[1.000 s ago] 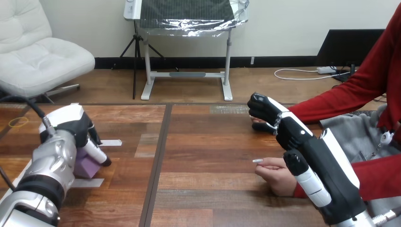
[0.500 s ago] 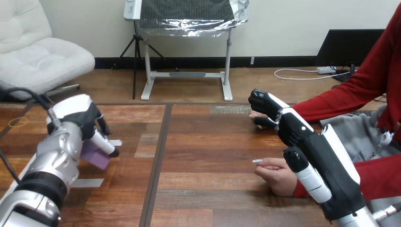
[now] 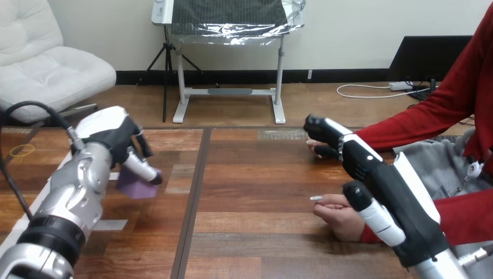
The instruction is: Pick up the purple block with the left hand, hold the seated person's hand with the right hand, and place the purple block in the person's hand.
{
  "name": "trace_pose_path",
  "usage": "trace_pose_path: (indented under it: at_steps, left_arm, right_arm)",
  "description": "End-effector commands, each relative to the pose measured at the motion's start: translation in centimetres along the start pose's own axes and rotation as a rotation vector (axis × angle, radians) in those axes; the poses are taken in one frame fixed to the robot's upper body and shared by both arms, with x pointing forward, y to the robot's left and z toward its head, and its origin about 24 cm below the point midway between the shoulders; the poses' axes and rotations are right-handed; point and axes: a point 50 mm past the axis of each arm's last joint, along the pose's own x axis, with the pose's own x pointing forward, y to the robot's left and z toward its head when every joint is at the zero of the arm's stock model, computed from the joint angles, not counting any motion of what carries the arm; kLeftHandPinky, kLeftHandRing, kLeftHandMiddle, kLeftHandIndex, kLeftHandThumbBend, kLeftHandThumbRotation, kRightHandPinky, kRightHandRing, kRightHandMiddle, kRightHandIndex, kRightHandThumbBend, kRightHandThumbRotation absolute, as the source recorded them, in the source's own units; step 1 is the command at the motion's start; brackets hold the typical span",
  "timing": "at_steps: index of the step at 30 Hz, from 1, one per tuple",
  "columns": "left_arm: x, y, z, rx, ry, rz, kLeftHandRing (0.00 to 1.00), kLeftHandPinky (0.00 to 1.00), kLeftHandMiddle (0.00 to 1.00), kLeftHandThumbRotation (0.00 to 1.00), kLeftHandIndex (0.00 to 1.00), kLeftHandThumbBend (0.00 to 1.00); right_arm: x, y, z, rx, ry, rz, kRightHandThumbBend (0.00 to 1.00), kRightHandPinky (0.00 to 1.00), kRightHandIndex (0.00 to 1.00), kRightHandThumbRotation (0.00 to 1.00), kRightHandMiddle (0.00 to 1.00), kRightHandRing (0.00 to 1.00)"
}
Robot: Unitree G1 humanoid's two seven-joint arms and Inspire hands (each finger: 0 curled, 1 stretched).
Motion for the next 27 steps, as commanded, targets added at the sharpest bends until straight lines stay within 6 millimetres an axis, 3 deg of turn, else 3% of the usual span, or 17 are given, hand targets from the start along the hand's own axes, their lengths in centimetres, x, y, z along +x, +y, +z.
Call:
trace_pose_path:
  at_steps: [1,7,17,27]
  left_arm:
    - [-0.5,2.8,1.5,-0.009,-0.080,0.091,0.39,0.31,0.46,0.00,0.43,0.85]
    - [-1.0,3.2,2.1,-0.018,-0.115,0.101,0.37,0.30,0.44,0.00,0.43,0.84]
    - [-1.6,3.5,3.0,-0.030,-0.155,0.113,0.37,0.30,0.42,0.00,0.43,0.83]
    - [-2.1,3.8,3.4,-0.033,-0.172,0.111,0.37,0.30,0.43,0.00,0.43,0.83]
  right_arm:
    - [1.9,-2.1,0.2,-0.111,-0.044,-0.040,0.85,0.81,0.86,1.00,0.87,0.86]
    - [2.4,-3.0,-0.7,-0.168,0.006,-0.026,0.88,0.78,0.86,0.94,0.86,0.83]
    - [3.4,-5.0,-1.7,-0.263,0.055,0.016,0.82,0.76,0.88,0.77,0.87,0.83]
    - [4.3,-7.0,-2.1,-0.396,0.103,0.014,0.82,0.76,0.89,0.78,0.88,0.85]
